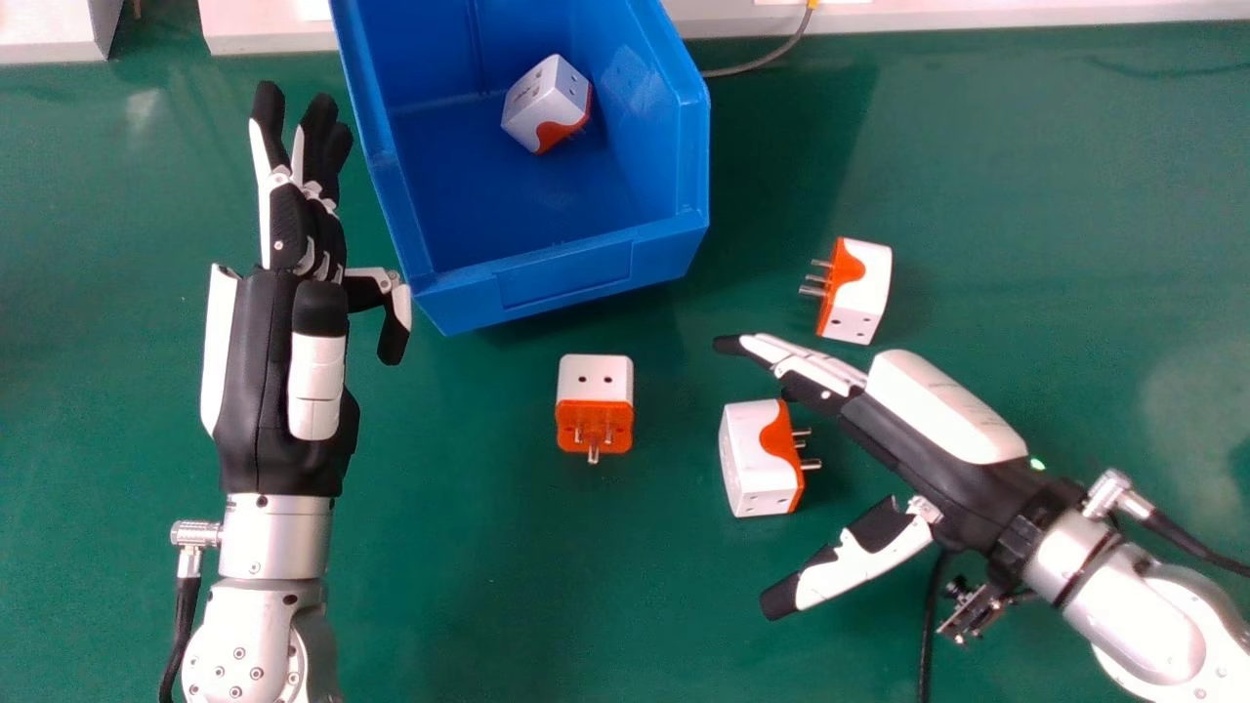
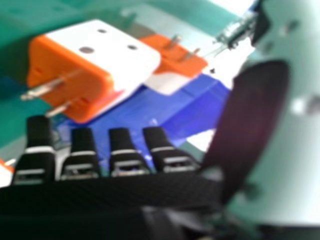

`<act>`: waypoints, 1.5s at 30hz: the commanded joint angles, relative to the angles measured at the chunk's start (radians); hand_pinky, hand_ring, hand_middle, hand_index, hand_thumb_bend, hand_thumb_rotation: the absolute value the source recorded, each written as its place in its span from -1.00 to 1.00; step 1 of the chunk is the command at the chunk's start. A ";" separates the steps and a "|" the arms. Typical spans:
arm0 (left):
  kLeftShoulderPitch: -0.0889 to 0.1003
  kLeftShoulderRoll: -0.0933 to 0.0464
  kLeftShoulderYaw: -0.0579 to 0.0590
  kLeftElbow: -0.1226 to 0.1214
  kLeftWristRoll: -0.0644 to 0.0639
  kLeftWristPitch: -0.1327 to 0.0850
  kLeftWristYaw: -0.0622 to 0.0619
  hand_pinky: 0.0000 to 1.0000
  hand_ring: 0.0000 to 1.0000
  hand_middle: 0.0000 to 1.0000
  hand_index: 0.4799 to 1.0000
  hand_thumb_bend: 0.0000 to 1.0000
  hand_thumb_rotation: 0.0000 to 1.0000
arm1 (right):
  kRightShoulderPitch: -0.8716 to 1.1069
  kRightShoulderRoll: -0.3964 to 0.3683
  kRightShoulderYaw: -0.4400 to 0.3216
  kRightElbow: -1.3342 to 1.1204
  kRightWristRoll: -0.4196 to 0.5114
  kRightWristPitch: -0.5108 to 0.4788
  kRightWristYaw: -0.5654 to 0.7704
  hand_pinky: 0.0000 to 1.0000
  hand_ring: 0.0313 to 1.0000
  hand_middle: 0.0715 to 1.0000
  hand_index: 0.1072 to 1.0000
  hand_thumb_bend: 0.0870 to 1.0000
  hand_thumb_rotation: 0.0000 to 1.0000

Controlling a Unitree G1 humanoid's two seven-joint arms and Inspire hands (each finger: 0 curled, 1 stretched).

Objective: Pick all objects and put in blue box

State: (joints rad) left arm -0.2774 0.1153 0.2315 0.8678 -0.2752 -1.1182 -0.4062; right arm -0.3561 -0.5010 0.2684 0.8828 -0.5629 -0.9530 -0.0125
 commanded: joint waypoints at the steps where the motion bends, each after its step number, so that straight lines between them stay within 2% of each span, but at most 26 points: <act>1: 0.004 0.005 -0.003 -0.021 0.003 -0.012 -0.003 -1.00 1.00 1.00 1.00 1.00 0.93 | -0.045 -0.037 0.005 -0.001 -0.007 -0.009 0.003 0.61 0.84 0.88 0.83 1.00 -0.31; 7: -0.001 0.005 -0.003 -0.013 0.008 -0.016 0.001 -1.00 1.00 1.00 1.00 1.00 0.93 | -0.088 -0.053 0.031 0.016 -0.029 -0.009 0.001 0.62 0.84 0.87 0.84 1.00 -0.32; 12: -0.005 0.006 -0.002 -0.007 0.005 -0.017 -0.003 -1.00 1.00 1.00 1.00 1.00 0.93 | -0.116 -0.047 0.052 0.040 -0.051 0.003 -0.023 0.63 0.83 0.86 0.84 1.00 -0.32; 21: -0.004 0.006 -0.002 -0.011 0.002 -0.014 -0.007 -1.00 1.00 1.00 1.00 1.00 0.93 | -0.170 -0.037 0.084 0.093 -0.085 0.034 -0.070 0.61 0.83 0.86 0.84 1.00 -0.31; 31: -0.006 0.007 -0.001 -0.007 -0.006 -0.016 -0.017 -1.00 1.00 1.00 1.00 1.00 0.93 | -0.217 -0.010 0.131 0.173 -0.123 0.085 -0.088 0.62 0.82 0.86 0.85 1.00 -0.30; 34: -0.005 0.005 -0.001 -0.007 -0.005 -0.018 -0.016 -1.00 1.00 1.00 1.00 1.00 0.93 | -0.235 -0.002 0.145 0.197 -0.126 0.101 -0.094 0.59 0.78 0.85 0.85 1.00 -0.30; 38: -0.006 0.004 -0.002 -0.005 -0.010 -0.016 -0.023 -1.00 1.00 1.00 1.00 1.00 0.92 | -0.238 0.014 0.165 0.201 -0.132 0.126 -0.113 0.56 0.74 0.83 0.84 1.00 -0.29; 45: -0.005 0.003 0.000 -0.007 -0.010 -0.019 -0.026 -1.00 1.00 1.00 1.00 1.00 0.92 | -0.233 0.033 0.190 0.191 -0.123 0.150 -0.139 0.47 0.66 0.74 0.78 1.00 -0.25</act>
State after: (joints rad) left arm -0.2779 0.1166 0.2320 0.8722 -0.2819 -1.1203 -0.4321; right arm -0.5862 -0.4753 0.4482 1.0731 -0.6840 -0.8144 -0.1650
